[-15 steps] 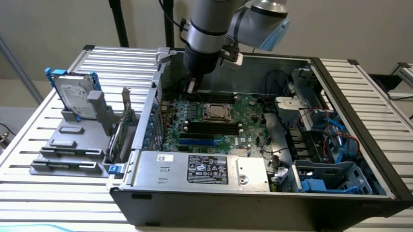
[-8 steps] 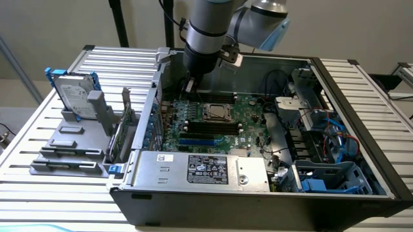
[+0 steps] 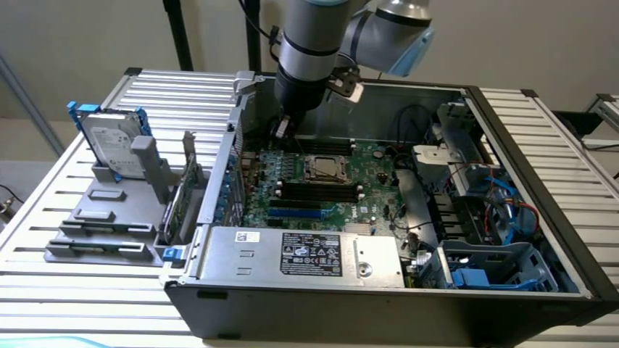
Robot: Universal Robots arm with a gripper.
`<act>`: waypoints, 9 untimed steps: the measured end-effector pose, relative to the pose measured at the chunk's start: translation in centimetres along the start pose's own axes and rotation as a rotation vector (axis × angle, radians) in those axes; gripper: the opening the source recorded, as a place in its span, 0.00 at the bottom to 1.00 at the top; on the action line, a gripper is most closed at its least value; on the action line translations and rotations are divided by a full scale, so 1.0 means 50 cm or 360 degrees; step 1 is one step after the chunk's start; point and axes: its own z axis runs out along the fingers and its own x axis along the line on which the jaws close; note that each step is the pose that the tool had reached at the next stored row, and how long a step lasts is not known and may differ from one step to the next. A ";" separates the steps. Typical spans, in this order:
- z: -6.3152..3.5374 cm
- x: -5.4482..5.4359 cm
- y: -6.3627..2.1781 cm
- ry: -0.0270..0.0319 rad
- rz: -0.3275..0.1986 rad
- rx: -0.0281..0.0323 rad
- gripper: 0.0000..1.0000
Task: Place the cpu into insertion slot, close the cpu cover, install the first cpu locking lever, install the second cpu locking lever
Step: 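Install the first cpu locking lever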
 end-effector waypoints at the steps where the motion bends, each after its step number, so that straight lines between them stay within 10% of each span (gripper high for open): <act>1: 0.000 0.000 0.000 0.00032 0.0017 -0.00008 0.11; 9: 0.008 -0.004 -0.011 0.00176 0.0095 -0.00060 0.11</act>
